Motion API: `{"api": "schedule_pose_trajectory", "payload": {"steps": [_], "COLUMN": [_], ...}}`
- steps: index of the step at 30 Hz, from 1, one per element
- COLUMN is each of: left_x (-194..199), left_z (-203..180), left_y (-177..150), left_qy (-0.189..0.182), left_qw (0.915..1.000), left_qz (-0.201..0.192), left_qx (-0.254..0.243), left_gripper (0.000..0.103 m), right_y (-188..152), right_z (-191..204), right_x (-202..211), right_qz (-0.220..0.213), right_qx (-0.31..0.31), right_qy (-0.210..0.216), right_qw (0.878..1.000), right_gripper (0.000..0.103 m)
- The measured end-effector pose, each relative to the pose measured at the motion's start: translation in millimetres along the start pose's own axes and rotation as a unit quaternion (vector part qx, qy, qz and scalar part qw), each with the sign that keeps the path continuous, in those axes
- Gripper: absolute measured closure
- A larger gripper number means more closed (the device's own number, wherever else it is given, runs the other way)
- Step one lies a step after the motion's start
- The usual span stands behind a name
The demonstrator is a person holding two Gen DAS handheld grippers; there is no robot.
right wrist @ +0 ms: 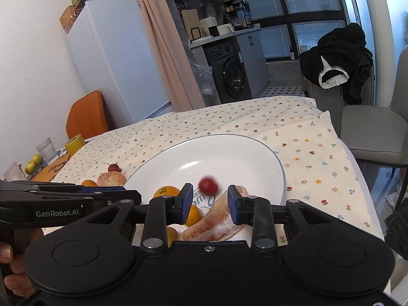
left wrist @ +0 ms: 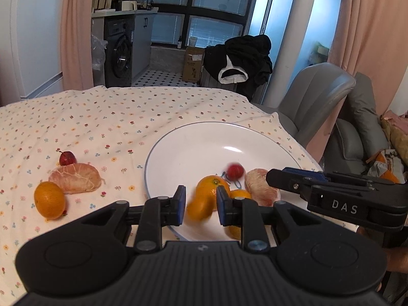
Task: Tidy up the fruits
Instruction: 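Open right tool to drop the apple while left tool drops the mandarin onto the plate, then withdraw both tools from the plate toward the remaining fruits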
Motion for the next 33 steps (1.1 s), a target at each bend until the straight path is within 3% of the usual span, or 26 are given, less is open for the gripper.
{"api": "schedule_pose_trajectory", "payload": {"steps": [7, 13, 16, 21, 24, 29, 33], "left_x": [18, 43, 54, 72, 83, 97, 107], "left_z": [4, 13, 19, 26, 29, 39, 46], "left_y": [4, 5, 5, 4, 2, 1, -1], "left_qy": [0.004, 0.021, 0.028, 0.039, 0.048, 0.061, 0.075], "left_qw": [0.9999, 0.9993, 0.9988, 0.9979, 0.9971, 0.9960, 0.9948], "left_qz": [-0.011, -0.031, -0.039, -0.049, -0.057, -0.063, -0.066], "left_qx": [0.005, 0.009, 0.013, 0.018, 0.013, 0.020, 0.019], "left_gripper": [0.073, 0.054, 0.050, 0.040, 0.026, 0.022, 0.018], "right_y": [0, 1, 2, 4, 4, 3, 3], "right_z": [5, 20, 28, 39, 45, 55, 62], "right_x": [8, 16, 20, 30, 33, 38, 41], "right_qz": [-0.002, -0.008, -0.012, -0.027, -0.027, -0.031, -0.032], "right_qx": [-0.002, 0.006, 0.012, 0.018, 0.019, 0.018, 0.015], "right_qy": [0.001, 0.006, 0.010, 0.012, 0.015, 0.027, 0.036], "right_qw": [1.000, 1.000, 1.000, 0.999, 0.999, 0.999, 0.999], "right_gripper": [0.064, 0.053, 0.049, 0.031, 0.023, 0.003, 0.000]}}
Point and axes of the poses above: each gripper's, at about its wrist camera, not at the fingertips, and x roughly against the way its jaws point, z to its left, y to its top, the point moved 7 cm from there along -x, roughly the way its jaws point, and after that the axes turned 15 degrees about -y, right-handed, at the moved point
